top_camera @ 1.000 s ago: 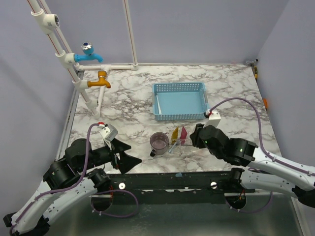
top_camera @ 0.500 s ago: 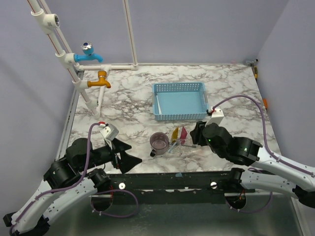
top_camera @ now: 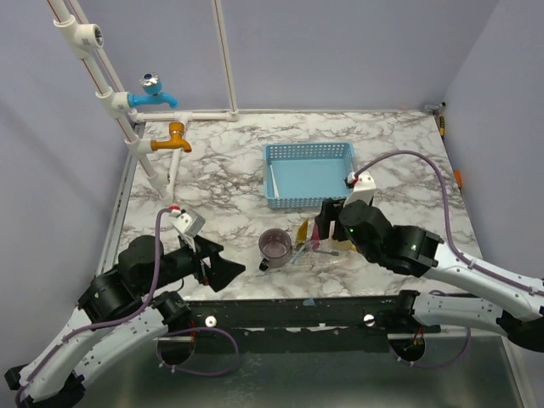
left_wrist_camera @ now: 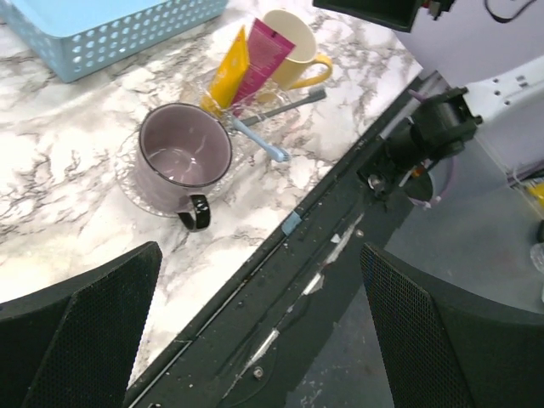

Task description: Prepare toiletry sets of a toothbrush and toothpaste on the tray

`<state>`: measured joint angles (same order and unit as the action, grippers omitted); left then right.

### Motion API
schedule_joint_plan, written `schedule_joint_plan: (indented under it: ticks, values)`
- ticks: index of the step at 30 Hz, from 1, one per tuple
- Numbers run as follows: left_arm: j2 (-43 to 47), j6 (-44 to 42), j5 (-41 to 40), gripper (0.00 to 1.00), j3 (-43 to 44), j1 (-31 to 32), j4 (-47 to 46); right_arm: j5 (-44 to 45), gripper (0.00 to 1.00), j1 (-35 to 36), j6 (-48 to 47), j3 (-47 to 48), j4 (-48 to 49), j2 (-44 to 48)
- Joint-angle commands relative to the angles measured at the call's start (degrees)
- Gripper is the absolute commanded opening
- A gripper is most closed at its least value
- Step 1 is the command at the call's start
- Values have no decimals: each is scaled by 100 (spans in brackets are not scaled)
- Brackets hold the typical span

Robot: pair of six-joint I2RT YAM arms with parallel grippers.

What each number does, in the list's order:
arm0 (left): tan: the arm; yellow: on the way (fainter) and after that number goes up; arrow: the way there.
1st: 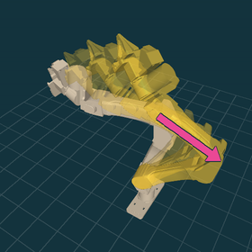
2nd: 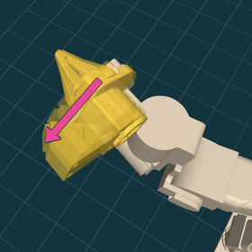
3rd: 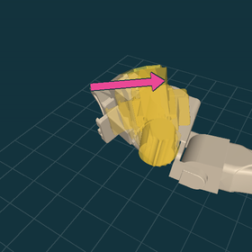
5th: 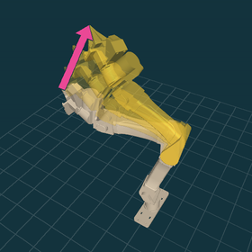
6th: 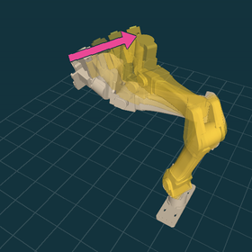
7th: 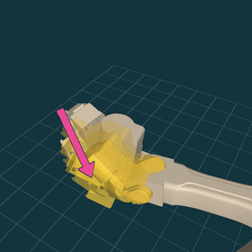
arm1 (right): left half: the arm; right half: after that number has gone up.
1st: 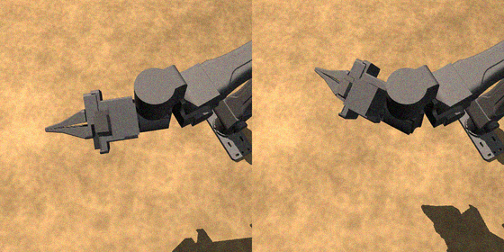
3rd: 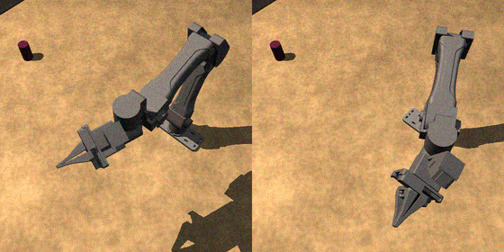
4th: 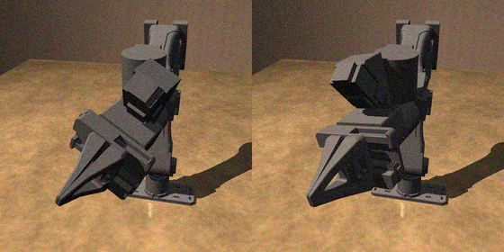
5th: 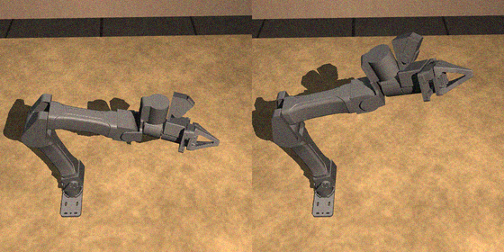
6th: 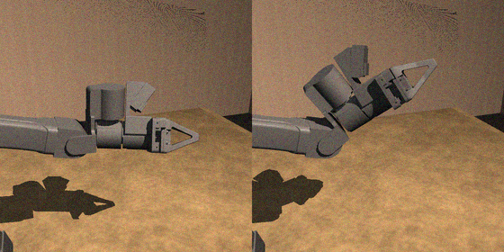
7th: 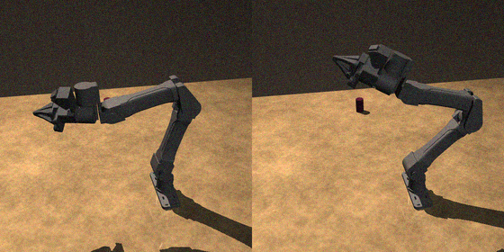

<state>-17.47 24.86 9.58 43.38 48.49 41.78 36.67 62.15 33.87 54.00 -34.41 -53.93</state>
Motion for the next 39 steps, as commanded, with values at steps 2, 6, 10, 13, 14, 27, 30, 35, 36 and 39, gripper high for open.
schedule_joint_plan:
  ticks: [2,6,10,13,14,27,30,35,36,39]
  values:
    - [-425,10,-1087,99,358,-6,92,558,88,23,-283,461,24,-328]
    - [-952,10,-1882,99,809,-13,216,758,100,25,-531,468,236,-312]
    - [-1407,-87,-2083,99,1163,-147,76,884,100,-37,-895,542,545,-229]
    - [-1718,-219,-2068,99,1396,-401,-82,940,100,-302,-1071,688,603,-378]
    - [-1812,-272,-2024,99,1450,-492,-139,840,100,-523,-1145,710,659,-442]
    - [-2967,-426,-1498,99,2347,-1963,-404,-1286,100,-3445,-1059,843,1245,-871]
    - [-3219,-422,-1639,99,2563,-2229,-372,-1611,100,-4033,-1015,977,1233,-988]
    - [-3504,-421,-1622,99,2643,-2666,-543,-1917,100,-4617,-967,1105,1240,-1189]
    - [-3532,-436,-1653,99,2619,-2720,-555,-1919,100,-4653,-964,1082,1240,-1200]
    - [-3471,-495,-1807,99,2344,-2765,-700,-1927,100,-4677,-976,877,1267,-1115]
